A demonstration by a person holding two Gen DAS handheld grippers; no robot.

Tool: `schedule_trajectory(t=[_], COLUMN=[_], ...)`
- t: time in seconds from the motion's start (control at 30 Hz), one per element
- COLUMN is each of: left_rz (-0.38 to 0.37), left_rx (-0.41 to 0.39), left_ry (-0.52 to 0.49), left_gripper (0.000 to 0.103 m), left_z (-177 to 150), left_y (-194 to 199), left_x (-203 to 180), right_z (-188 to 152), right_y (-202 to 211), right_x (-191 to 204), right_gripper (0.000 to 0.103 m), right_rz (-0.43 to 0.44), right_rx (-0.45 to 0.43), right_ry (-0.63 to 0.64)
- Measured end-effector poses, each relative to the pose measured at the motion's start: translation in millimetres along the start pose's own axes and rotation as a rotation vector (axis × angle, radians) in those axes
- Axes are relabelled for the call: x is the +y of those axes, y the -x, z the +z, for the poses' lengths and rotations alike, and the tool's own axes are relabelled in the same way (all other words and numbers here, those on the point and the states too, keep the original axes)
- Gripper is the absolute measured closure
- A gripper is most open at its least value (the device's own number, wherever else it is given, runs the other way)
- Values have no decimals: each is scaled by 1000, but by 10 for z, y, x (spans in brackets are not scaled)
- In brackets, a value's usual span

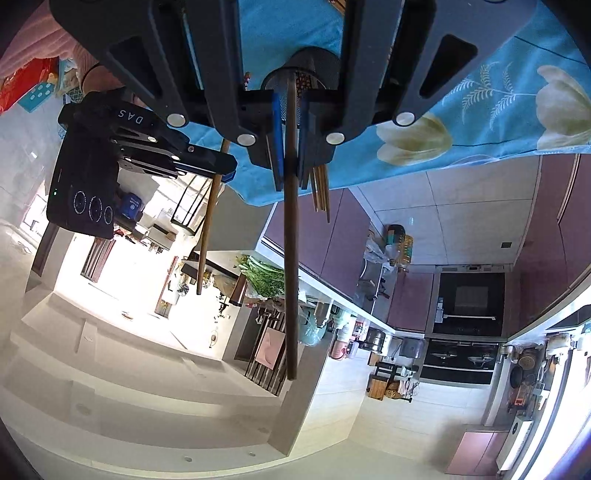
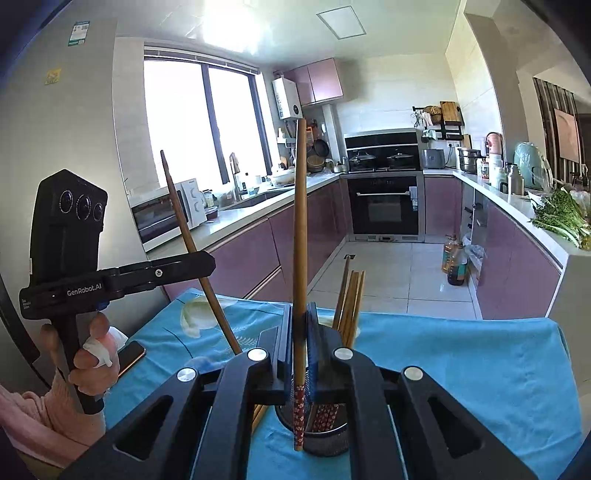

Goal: Organize utensils
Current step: 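Lower the upright chopstick into the black mesh holder with the right gripper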

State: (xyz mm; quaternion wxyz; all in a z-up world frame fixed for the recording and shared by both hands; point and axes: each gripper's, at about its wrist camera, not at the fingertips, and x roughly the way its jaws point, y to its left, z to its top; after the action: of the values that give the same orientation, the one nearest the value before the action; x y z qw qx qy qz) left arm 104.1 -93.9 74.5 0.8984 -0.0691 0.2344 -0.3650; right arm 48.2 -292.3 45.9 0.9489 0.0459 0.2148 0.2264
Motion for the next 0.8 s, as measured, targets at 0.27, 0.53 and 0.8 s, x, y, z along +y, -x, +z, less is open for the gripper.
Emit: schedule_trajectory(t=[0.27, 0.53, 0.8], left_rz=[76, 94, 66], left_rx=[71, 186, 290], left_ry=[-58, -82, -112], left_gripper=[95, 95, 95], left_z=[-81, -321, -487], left_y=[-299, -543, -722], left_x=[-131, -100, -53], right_z=[-36, -172, -340], right_y=[-162, -408, -599], right_x=[-98, -156, -225], right_gripper=[97, 97, 97], right_rz=[-21, -53, -41], right_rx=[-7, 62, 201], right_ry=[-19, -24, -46])
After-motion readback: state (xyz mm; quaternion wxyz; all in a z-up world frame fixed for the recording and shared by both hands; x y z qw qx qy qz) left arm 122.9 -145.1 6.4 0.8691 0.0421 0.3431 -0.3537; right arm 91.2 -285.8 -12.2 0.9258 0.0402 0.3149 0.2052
